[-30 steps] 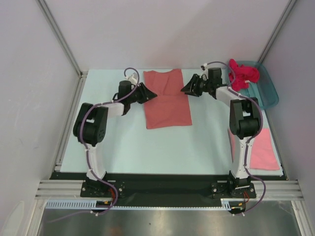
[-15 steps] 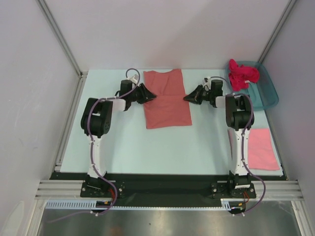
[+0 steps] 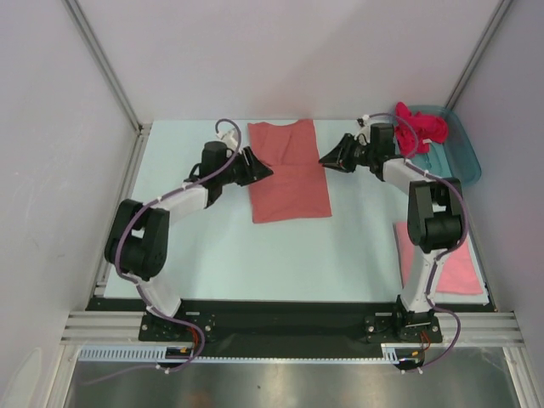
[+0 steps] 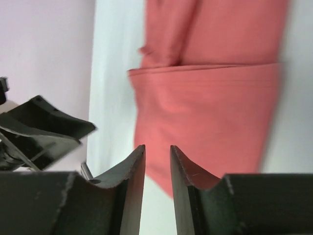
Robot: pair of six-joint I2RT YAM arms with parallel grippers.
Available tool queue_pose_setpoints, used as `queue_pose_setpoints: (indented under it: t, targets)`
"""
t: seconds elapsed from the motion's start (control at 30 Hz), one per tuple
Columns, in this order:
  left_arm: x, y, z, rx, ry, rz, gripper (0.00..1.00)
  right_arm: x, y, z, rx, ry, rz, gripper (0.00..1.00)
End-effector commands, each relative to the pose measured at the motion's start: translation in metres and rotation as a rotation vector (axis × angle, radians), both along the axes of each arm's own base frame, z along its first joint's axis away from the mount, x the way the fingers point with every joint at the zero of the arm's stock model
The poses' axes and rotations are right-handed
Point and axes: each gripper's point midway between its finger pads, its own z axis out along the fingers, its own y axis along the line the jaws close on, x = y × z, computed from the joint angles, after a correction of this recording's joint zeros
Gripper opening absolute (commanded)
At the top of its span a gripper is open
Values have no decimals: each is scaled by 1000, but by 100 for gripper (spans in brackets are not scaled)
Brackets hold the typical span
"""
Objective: Fold and stack the t-shirts
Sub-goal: Fold the tshirt
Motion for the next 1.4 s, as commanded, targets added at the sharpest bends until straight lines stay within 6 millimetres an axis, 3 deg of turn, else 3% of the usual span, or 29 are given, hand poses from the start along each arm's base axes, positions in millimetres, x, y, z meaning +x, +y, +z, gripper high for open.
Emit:
queue_pose_setpoints:
  t: [0.0,0.03,0.07,0.17,0.27,0.4,0.5,0.6,0.77,0.9,0.93,0.97,1.0,1.03,1.07,1.1,1.23,1.27,1.37]
  targets:
    - [-33,-24,-6,26,-26,-43,49,-29,30,22,-45,-62,62,33]
    - [-41,-28,-15,10,-17,-52,49,-46,51,14,-43,-40,103,33]
    - [-45,-32,-25,-9,13,-54,48,-50,60,17,-30,-54,105,34]
    - [-59,-41,-52,-4,57,-66,47,-75,92,-2,-24,-27,157,34]
    - [-63,-34,-78,39,88,-43,47,-92,101,-33,-11,25,165,33]
    - [-71,-21,-109,113,137,-26,46,-107,86,-81,-20,123,154,31]
    - [-80,-8,-124,159,156,-19,46,-119,62,-100,-23,160,124,29]
    - [-88,3,-124,159,155,-12,46,-128,37,-105,-44,172,97,30]
    - [-85,2,-87,131,68,-39,48,-135,17,-81,-63,118,90,30]
    - [-55,-6,-44,45,-28,-60,50,-129,14,-51,-45,58,79,30]
    - [-47,-7,-38,25,-39,-64,50,-125,13,-42,-39,40,77,30]
    - [-37,-4,-45,3,-8,-46,50,-122,13,-32,-37,16,76,30]
    - [-22,-12,-23,-49,-60,-69,50,-119,13,-27,-37,6,73,31]
    - [-13,-14,-18,-80,-71,-73,50,-117,13,-23,-36,1,73,31]
    - [24,-21,-7,-193,-93,-54,50,-105,8,-12,-35,-29,60,31]
    - [23,-22,-5,-214,-72,-55,50,-106,8,-13,-35,-26,61,31]
    - [72,-27,-2,-263,-104,0,49,-95,-6,-14,-18,-19,35,33]
    - [86,-30,-12,-252,-80,17,49,-95,-6,-15,-9,-13,33,33]
    - [112,-24,-17,-255,-101,103,49,-96,-8,-14,4,-21,32,34]
